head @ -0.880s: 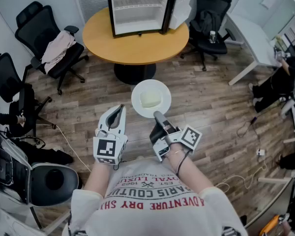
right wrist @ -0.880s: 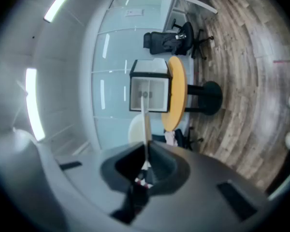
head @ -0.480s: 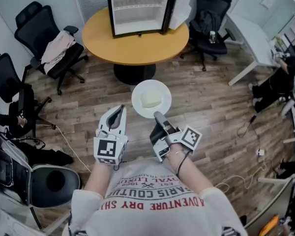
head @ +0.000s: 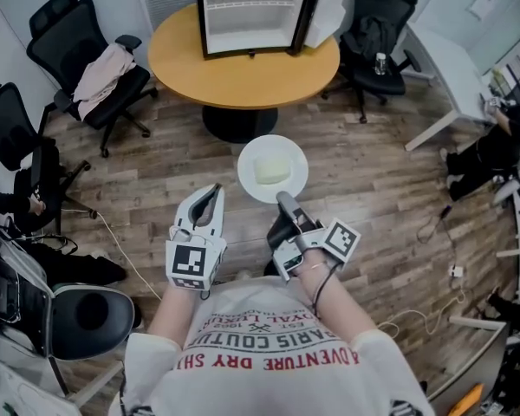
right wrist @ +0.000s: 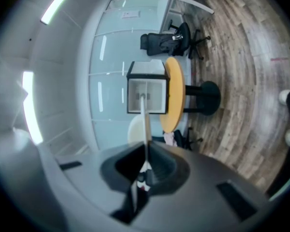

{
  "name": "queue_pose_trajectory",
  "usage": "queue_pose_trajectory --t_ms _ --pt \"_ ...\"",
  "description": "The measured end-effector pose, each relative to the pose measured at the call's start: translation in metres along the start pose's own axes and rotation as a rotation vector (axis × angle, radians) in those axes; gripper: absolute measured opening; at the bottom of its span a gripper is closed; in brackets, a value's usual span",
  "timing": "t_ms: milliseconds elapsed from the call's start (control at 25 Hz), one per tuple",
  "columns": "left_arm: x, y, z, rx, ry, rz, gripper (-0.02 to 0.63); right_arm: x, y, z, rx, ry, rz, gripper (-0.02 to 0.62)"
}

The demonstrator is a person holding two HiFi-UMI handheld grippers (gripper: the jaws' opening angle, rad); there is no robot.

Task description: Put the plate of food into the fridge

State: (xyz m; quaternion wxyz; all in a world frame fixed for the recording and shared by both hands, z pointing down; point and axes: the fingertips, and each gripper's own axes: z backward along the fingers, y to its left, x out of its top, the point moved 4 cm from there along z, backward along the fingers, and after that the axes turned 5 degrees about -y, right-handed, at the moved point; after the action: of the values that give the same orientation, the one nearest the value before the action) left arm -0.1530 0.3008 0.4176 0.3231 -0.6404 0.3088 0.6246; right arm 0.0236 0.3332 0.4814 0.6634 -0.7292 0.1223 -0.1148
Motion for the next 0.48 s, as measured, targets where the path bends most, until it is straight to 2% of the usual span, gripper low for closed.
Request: queue_pose_trajectory --t_ms 280,480 --pt "-0.004 0.002 -0.029 0.032 0.014 -0.009 0.034 0.023 -0.007 -0.023 -0.023 0.042 0.025 0.039" --pt "-0.003 0.003 -0.068 0.051 0.015 -0.022 0.034 0.053 -0.008 -0.050 -0.026 0.070 0.006 0.038"
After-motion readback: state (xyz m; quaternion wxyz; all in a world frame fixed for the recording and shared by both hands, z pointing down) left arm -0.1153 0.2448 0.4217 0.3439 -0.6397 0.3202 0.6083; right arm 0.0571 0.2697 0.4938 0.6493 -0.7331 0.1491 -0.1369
